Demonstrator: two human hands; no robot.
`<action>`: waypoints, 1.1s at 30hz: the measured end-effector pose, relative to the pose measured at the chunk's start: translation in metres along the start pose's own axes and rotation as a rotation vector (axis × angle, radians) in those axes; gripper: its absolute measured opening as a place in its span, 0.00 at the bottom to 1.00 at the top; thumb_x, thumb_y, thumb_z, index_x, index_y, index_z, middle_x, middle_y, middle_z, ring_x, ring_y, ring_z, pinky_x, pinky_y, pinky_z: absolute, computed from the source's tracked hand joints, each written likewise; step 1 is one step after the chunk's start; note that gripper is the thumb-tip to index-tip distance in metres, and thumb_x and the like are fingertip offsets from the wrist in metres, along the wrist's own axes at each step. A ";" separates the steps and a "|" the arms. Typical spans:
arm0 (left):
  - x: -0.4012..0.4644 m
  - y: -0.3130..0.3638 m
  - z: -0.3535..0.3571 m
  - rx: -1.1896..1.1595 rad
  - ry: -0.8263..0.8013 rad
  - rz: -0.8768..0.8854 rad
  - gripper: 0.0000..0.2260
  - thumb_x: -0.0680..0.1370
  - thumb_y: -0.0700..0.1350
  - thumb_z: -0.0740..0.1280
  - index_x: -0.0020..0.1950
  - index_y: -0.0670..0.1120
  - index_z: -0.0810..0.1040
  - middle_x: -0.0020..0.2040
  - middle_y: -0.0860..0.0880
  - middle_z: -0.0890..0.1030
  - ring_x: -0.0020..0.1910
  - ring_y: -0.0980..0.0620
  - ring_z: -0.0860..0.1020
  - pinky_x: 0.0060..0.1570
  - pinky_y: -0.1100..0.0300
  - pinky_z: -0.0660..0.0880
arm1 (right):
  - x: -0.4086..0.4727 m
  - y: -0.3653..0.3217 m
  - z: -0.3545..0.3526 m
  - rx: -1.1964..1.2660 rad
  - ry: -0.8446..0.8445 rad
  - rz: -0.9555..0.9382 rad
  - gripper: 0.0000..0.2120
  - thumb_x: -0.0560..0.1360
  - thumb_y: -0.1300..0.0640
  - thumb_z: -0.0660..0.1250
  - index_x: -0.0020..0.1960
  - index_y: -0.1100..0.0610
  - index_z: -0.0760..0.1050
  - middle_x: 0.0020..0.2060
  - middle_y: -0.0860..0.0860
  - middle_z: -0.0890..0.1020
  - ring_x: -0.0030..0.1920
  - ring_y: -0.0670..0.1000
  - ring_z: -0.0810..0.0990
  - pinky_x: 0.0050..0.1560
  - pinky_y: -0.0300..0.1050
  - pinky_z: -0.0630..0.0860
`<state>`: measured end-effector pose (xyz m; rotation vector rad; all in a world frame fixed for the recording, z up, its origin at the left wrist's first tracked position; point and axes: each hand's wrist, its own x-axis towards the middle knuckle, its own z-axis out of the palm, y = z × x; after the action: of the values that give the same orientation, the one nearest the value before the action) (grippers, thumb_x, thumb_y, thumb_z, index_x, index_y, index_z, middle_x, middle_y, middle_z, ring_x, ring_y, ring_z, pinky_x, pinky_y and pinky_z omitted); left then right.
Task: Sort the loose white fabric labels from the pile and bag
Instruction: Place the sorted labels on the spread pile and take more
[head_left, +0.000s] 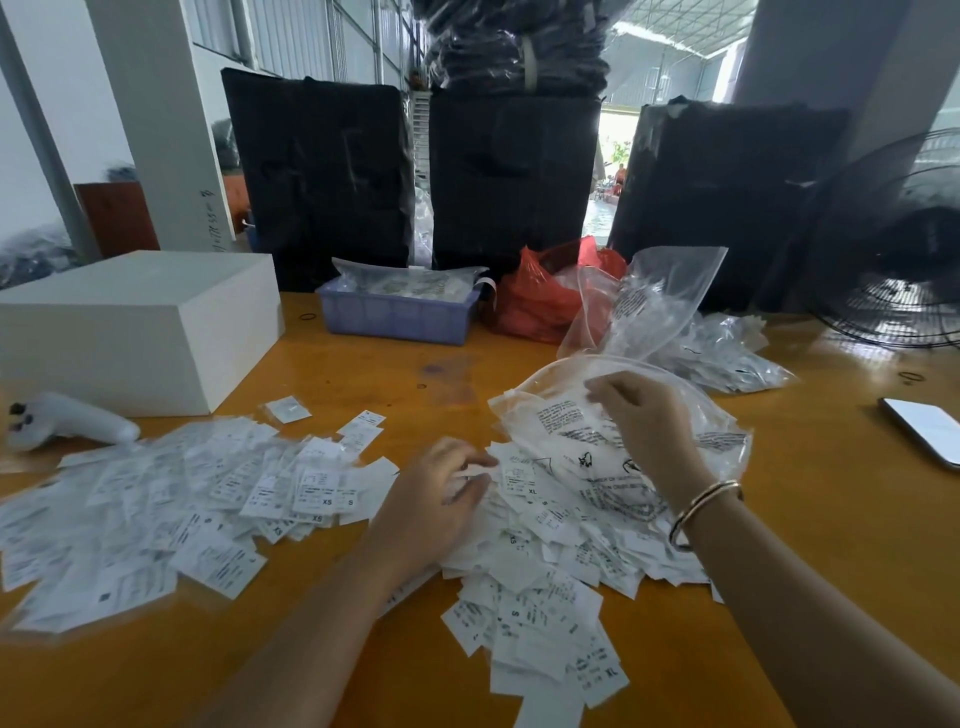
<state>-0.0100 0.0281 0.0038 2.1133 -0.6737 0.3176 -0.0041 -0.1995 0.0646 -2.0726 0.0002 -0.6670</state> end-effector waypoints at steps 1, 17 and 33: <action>0.001 0.003 -0.001 -0.067 0.048 -0.009 0.06 0.79 0.52 0.64 0.54 0.63 0.74 0.54 0.64 0.74 0.54 0.66 0.72 0.53 0.67 0.69 | -0.008 -0.009 0.003 0.058 -0.087 -0.018 0.07 0.77 0.55 0.66 0.41 0.54 0.79 0.30 0.47 0.80 0.25 0.40 0.73 0.27 0.31 0.70; 0.005 0.004 -0.001 -0.523 0.165 -0.336 0.02 0.77 0.43 0.67 0.46 0.46 0.78 0.41 0.54 0.85 0.41 0.58 0.82 0.36 0.70 0.75 | -0.059 0.010 0.051 -0.294 -0.342 -0.097 0.14 0.79 0.56 0.60 0.63 0.52 0.75 0.54 0.47 0.79 0.53 0.44 0.74 0.51 0.34 0.69; 0.005 0.002 -0.004 -0.947 0.123 -0.401 0.14 0.75 0.32 0.66 0.57 0.46 0.77 0.41 0.52 0.84 0.45 0.51 0.84 0.40 0.62 0.79 | -0.068 0.006 0.054 -0.218 -0.207 -0.117 0.05 0.76 0.62 0.63 0.46 0.52 0.74 0.44 0.47 0.78 0.49 0.47 0.74 0.47 0.40 0.71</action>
<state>-0.0070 0.0287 0.0099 1.2535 -0.2240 -0.0973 -0.0362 -0.1439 0.0060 -2.3590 -0.1742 -0.5382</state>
